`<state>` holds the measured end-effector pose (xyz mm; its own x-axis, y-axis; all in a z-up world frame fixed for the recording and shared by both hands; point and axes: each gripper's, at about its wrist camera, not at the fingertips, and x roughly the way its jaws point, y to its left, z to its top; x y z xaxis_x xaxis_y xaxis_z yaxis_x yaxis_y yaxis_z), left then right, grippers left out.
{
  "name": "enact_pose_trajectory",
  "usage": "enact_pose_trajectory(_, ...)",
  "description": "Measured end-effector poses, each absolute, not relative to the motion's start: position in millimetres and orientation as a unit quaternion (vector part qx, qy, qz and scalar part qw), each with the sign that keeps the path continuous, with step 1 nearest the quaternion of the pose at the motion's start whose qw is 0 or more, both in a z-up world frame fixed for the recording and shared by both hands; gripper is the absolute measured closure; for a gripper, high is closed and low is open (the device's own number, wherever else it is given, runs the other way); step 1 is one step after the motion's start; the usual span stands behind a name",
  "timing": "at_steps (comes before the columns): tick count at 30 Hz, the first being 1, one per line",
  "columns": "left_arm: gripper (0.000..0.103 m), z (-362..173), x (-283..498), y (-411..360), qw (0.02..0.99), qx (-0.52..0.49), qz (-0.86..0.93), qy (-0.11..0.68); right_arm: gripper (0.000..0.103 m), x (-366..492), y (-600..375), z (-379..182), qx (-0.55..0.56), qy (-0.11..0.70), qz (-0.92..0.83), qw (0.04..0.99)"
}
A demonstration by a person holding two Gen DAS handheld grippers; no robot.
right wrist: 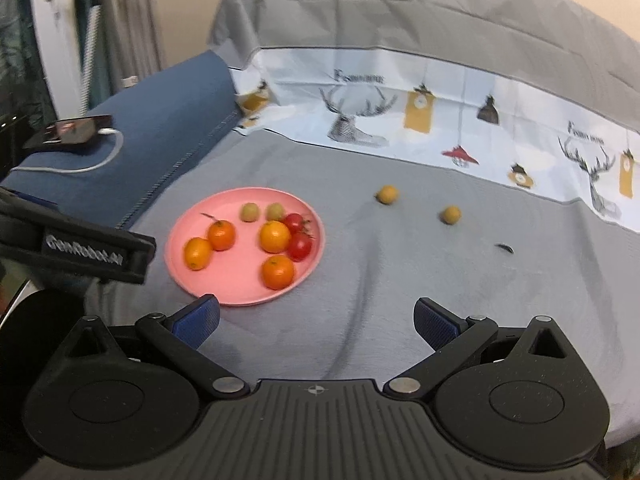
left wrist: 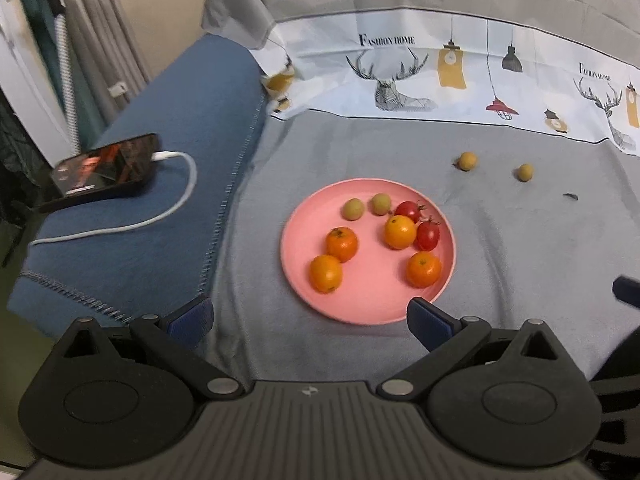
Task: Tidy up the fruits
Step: 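Grasp a yellow-green fruit with the left gripper while the right gripper grasps another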
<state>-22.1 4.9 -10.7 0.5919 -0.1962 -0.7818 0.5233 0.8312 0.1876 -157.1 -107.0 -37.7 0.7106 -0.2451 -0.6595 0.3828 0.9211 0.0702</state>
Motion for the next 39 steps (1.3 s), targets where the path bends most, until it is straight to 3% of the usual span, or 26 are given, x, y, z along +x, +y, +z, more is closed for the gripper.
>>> enact_pose_trajectory(13,0.000,-36.0,44.0,-131.7,0.847,0.205,-0.260,0.415,0.001,-128.7,-233.9,-89.2,0.143,0.322,-0.304,0.885)
enact_pose_trajectory(26,0.000,-140.9,142.9,-284.6,0.805,0.220,-0.320,0.450,0.001,-23.1,-342.8,-170.2,0.118,0.313,-0.298,0.894)
enact_pose_trajectory(30,0.000,-169.6,151.9,-300.8,0.794,0.249,-0.323,0.451,0.001,-9.8,-355.7,-193.8,0.118,0.297,-0.294,0.901)
enact_pose_trajectory(39,0.002,-170.9,152.1,-296.0,0.809,0.232,-0.325,0.432,0.001,-8.8,-355.4,-196.2,0.113,0.292,-0.295,0.903)
